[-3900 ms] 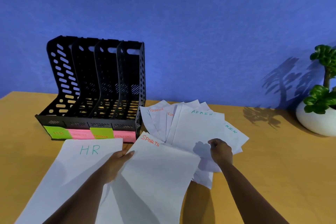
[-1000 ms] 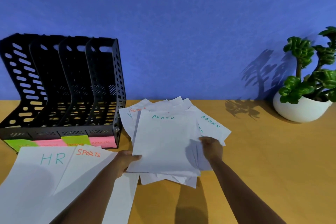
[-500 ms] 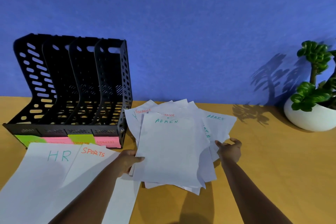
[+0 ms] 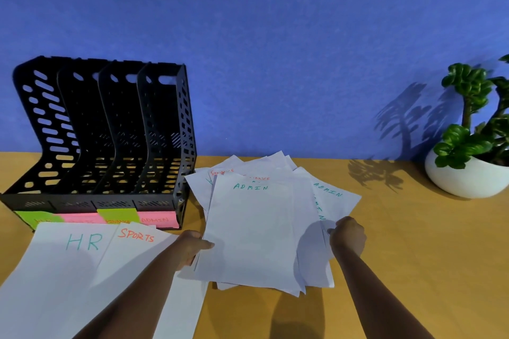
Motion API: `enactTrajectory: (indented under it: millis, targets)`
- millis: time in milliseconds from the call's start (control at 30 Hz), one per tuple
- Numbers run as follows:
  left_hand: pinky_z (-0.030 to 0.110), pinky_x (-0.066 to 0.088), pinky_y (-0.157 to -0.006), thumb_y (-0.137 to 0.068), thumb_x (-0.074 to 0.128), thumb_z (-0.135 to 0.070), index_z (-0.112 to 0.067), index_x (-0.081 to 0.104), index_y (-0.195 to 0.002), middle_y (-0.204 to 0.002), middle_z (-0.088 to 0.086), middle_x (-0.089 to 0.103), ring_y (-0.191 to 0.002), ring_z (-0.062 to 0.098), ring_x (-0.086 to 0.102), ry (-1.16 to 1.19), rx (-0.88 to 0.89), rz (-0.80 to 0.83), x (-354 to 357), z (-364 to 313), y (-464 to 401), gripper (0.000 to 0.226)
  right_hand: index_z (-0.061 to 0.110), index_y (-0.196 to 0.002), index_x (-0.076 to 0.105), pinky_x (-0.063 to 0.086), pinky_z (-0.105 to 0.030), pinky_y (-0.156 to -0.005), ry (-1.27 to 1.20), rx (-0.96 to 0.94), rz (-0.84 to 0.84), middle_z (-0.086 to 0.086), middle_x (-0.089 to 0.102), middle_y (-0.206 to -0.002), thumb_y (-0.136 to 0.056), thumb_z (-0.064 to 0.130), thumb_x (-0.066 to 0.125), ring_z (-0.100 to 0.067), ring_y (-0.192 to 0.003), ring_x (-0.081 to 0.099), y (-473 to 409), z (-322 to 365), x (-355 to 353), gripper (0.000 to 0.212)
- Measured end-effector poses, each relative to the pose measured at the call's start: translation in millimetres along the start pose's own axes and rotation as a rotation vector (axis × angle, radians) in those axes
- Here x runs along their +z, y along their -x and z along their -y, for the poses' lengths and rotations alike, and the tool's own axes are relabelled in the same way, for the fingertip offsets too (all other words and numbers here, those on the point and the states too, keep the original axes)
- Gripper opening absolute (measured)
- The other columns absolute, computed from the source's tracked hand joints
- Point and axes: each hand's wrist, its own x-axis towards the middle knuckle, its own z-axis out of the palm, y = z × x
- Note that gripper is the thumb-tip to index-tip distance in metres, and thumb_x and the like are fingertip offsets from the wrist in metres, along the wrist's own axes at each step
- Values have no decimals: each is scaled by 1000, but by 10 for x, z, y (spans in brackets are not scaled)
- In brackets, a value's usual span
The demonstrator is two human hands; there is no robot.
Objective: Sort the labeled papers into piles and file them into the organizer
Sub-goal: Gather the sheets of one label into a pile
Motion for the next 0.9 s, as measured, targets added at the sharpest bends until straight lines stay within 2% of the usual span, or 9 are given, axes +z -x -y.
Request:
enactTrajectory:
  millis: [133,267,367,500,567,667,733,800,900]
  targets:
    - [39,50,-88,-83,68,-12,1,62,-112,-110,19,67,-104,37,63,34,26,21,58,-63,31,32,5,-104,67,51,-35,-86,101,10,72,-16,66,-113,-83,15,66,-35,-108,60,-9,42,43,24]
    - [37,48,-88,-84,67,-12,3,60,-116,-121,19,63,-103,32,60,61,96,27,125,-106,20,36,20,-93,73,45,-38,-84,317,-297,-36,-11,57,-113,-81,25,68,-35,-107,49,29,104,81,15]
    - [35,45,-84,-87,61,-8,-2,54,-124,-130,16,57,-114,33,53,15,106,-3,130,-108,-12,38,5,-80,70,48,-39,-63,41,-551,-226,-19,60,-96,-79,3,68,-41,-87,58,70,196,57,3]
    - [38,48,-84,-88,58,-5,-5,49,-129,-133,14,54,-122,35,49,-15,95,-17,122,-94,-23,41,1,-84,54,28,-31,-55,-387,-481,-177,-15,60,-77,-92,6,47,-30,-66,49,69,483,-167,12]
    - [39,46,-93,-89,59,-6,-5,48,-130,-134,14,53,-122,34,49,-34,93,-20,122,-83,-27,43,7,-79,49,35,-36,-50,-503,-499,-195,-11,56,-64,-93,9,45,-34,-60,53,83,634,-316,15]
    - [40,43,-99,-88,59,-7,-4,48,-130,-133,15,54,-121,34,50,-46,85,-21,108,-74,-33,44,13,-78,44,46,-17,-48,-586,-532,-243,-3,54,-61,-94,11,45,-15,-51,59,49,829,-494,16]
    - [39,44,-98,-88,59,-7,-3,49,-129,-132,15,55,-120,34,51,-50,85,-15,100,-77,-30,42,14,-79,42,50,-25,-50,-618,-565,-307,0,53,-60,-94,13,46,-9,-48,59,35,955,-610,16]
    - [37,45,-95,-88,59,-7,-3,50,-128,-131,15,56,-119,34,51,-53,86,-6,96,-79,-26,41,12,-81,45,53,-38,-55,-684,-591,-388,-2,55,-64,-94,15,47,-22,-55,64,37,1061,-734,14]
    - [37,47,-90,-88,60,-9,-4,52,-126,-128,16,58,-115,35,54,-56,83,5,81,-80,-26,39,9,-83,51,50,-21,-54,-764,-609,-508,1,55,-67,-94,15,48,4,-53,63,59,1219,-950,13]
